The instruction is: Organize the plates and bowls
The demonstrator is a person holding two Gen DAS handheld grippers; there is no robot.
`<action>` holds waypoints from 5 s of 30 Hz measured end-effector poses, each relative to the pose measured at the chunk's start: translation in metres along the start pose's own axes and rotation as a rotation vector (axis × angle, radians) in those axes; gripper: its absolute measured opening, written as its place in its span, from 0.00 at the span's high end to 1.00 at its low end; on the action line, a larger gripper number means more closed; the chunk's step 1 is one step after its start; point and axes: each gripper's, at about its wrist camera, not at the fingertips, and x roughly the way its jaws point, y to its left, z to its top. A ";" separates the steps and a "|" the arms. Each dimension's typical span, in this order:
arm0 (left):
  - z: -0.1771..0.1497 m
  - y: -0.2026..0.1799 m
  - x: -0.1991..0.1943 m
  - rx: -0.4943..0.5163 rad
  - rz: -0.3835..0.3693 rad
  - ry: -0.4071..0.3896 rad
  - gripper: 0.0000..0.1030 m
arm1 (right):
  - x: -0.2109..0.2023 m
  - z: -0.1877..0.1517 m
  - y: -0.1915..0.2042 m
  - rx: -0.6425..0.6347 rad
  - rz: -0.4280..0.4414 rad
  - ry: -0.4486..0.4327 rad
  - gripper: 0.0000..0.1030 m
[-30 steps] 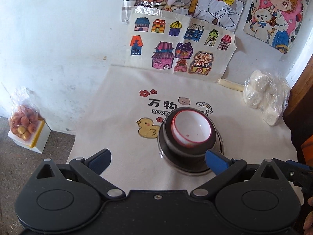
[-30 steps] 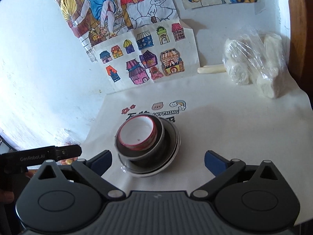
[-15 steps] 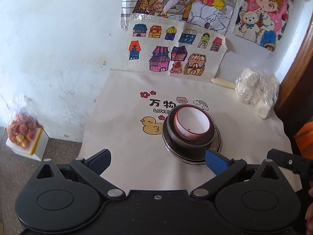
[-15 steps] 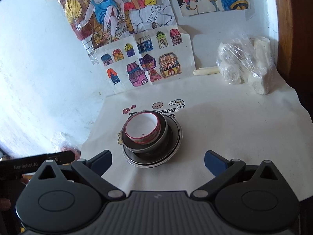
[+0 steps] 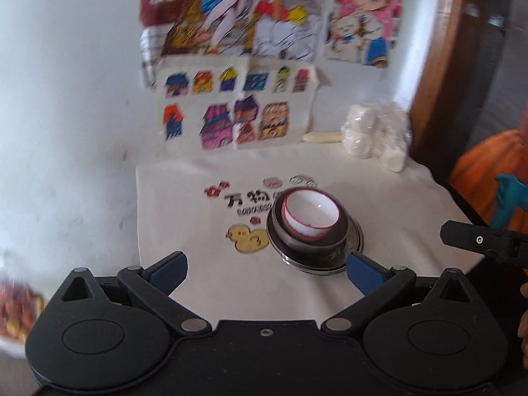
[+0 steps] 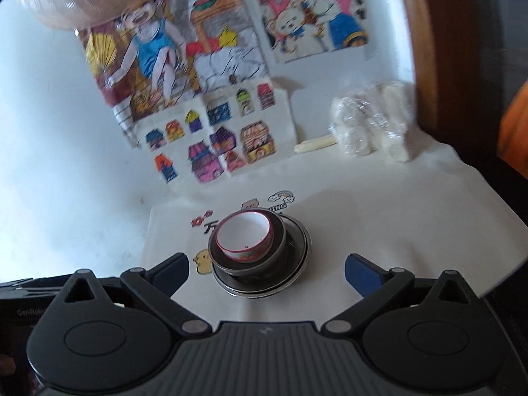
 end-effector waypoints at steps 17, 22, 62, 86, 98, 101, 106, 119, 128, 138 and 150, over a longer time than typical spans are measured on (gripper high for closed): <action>-0.021 0.055 -0.057 0.115 -0.121 -0.060 0.01 | -0.059 -0.048 0.099 0.016 -0.143 -0.067 0.00; -0.034 0.066 -0.057 0.078 -0.123 -0.021 0.01 | -0.067 -0.055 0.108 -0.037 -0.176 -0.070 0.00; -0.033 0.065 -0.045 0.081 -0.115 0.027 0.01 | -0.056 -0.073 0.107 -0.076 -0.210 0.012 0.00; -0.033 0.068 -0.040 0.077 -0.110 0.035 0.01 | -0.050 -0.070 0.106 -0.078 -0.210 0.028 0.00; -0.032 0.067 -0.040 0.077 -0.111 0.036 0.01 | -0.049 -0.070 0.105 -0.079 -0.209 0.029 0.00; -0.033 0.068 -0.040 0.077 -0.110 0.035 0.01 | -0.050 -0.070 0.104 -0.079 -0.208 0.030 0.00; -0.032 0.067 -0.040 0.076 -0.110 0.036 0.01 | -0.049 -0.070 0.104 -0.079 -0.207 0.031 0.00; -0.032 0.066 -0.045 0.076 -0.112 0.023 0.01 | -0.051 -0.070 0.103 -0.076 -0.209 0.029 0.00; -0.032 0.065 -0.054 0.062 -0.097 -0.011 0.01 | -0.055 -0.072 0.100 -0.070 -0.215 0.030 0.00; -0.032 0.064 -0.056 0.050 -0.127 -0.015 0.01 | -0.055 -0.073 0.099 -0.070 -0.217 0.029 0.00; -0.030 0.065 -0.053 0.041 -0.144 -0.003 0.01 | -0.056 -0.073 0.099 -0.068 -0.221 0.029 0.00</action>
